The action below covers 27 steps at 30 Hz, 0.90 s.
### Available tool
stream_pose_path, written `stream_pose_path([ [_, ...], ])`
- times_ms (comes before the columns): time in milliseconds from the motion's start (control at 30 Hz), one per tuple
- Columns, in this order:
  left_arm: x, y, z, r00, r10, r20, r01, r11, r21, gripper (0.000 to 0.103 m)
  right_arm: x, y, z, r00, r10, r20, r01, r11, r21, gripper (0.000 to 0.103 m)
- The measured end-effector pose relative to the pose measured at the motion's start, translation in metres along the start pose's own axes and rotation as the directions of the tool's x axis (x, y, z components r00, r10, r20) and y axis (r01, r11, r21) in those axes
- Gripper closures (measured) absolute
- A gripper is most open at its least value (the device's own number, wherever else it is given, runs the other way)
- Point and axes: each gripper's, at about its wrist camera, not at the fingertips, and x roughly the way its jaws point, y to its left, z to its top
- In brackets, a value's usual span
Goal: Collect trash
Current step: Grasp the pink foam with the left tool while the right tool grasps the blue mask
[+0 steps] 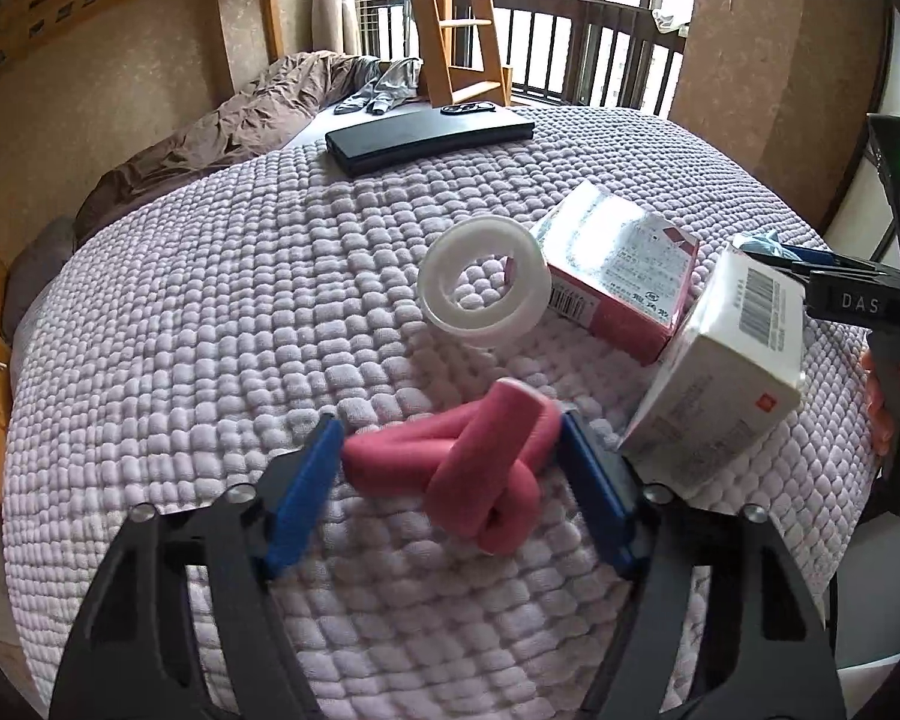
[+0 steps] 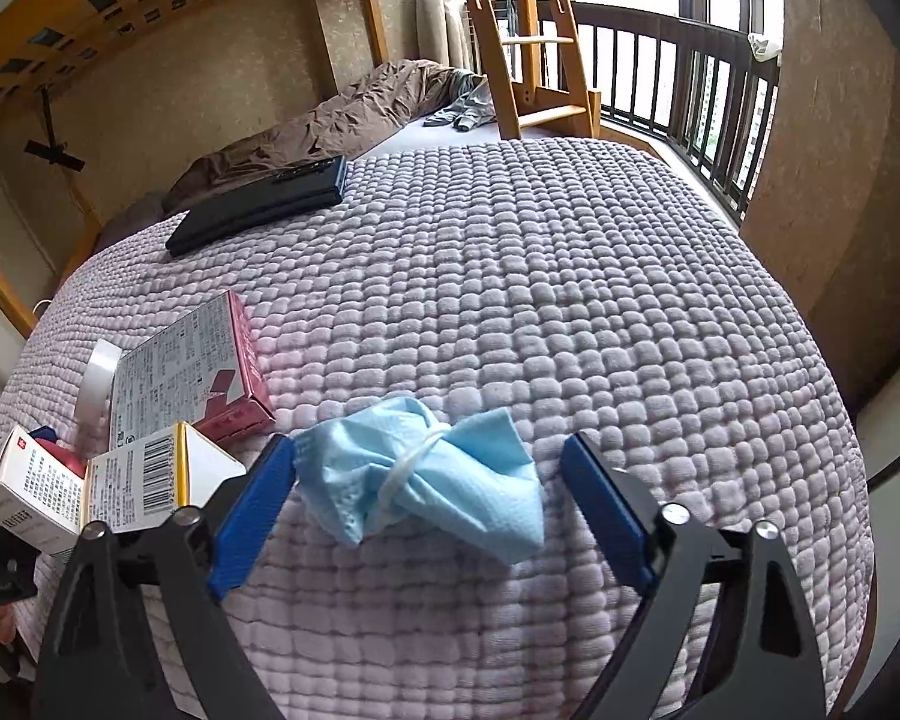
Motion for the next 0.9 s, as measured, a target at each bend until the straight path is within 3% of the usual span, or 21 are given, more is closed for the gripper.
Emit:
stream_pose_path([
  [167,-0.001,0.002,0.001,1.000,0.001,0.001,-0.001,1.000,-0.008,0.035,-0.005,-0.008,-0.002,1.000,0.017,0.011,-0.017,1.000,0.022,0.029],
  [400,-0.009,0.002,-0.003,1.000,0.010,-0.001,-0.010,1.000,-0.020,0.036,-0.012,-0.013,-0.005,0.999,0.039,0.011,-0.039,0.999,0.033,0.030],
  [500,-0.010,0.001,-0.005,1.000,0.016,-0.002,-0.016,1.000,-0.019,0.036,-0.014,-0.011,-0.009,1.000,0.029,0.005,-0.030,0.999,0.023,0.014],
  [700,-0.011,0.001,-0.006,1.000,0.019,-0.005,-0.019,1.000,-0.019,0.036,-0.017,-0.007,-0.018,1.000,-0.023,0.014,0.023,0.999,0.037,0.013],
  [800,-0.012,0.002,-0.007,1.000,0.020,-0.004,-0.020,1.000,-0.020,0.036,-0.019,-0.006,-0.019,0.999,-0.031,0.019,0.030,0.999,0.033,0.030],
  [900,-0.014,0.001,-0.008,1.000,0.020,-0.003,-0.020,1.000,-0.023,0.036,-0.021,-0.005,-0.018,0.999,-0.047,0.012,0.047,0.999,0.011,0.037],
])
